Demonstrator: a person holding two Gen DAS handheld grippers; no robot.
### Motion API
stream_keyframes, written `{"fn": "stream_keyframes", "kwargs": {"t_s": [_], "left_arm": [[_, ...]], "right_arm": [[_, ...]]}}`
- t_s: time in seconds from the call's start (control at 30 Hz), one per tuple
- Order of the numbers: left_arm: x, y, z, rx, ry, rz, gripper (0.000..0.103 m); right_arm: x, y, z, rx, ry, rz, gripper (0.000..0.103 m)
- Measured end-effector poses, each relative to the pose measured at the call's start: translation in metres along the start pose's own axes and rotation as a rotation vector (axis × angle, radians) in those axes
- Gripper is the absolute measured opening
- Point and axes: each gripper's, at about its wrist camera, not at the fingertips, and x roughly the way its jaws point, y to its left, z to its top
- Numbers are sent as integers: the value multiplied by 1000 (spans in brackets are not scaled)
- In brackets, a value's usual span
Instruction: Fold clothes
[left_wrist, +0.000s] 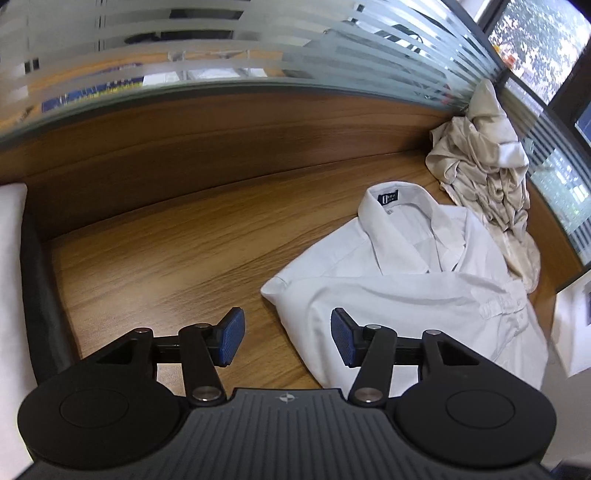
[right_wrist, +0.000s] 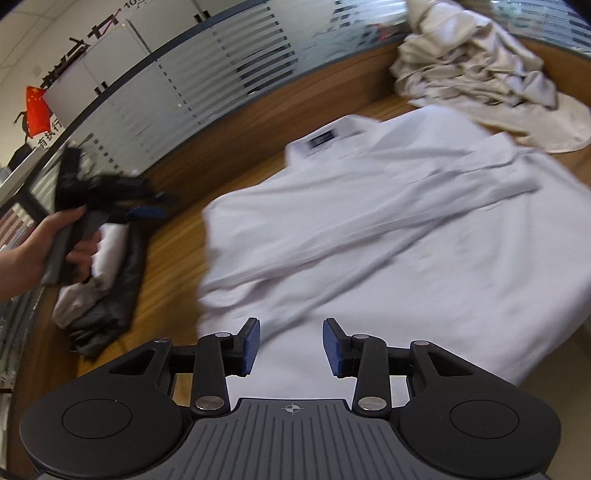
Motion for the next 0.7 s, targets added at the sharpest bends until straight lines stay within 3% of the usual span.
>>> {"fn": "stream_keyframes", "kwargs": {"t_s": [0.13,0.3,0.47,0.53,0.7], "left_arm": [[5,15,8,-14,-14,-29,58],[16,16,25,134,16,-19,58],[26,14,34,251,47,-37,60],[32,17,37,245,65,-61,61],[46,32,42,113,94,-145,61]], "right_arm": [[21,50,-6,-31,-11,13,40],[53,88,-3,-34,-23,1,41],[94,100,13,79,-56,13,41],[112,100,21,136,-44,14,41],[156,101,25,165,37,-101,41]]}}
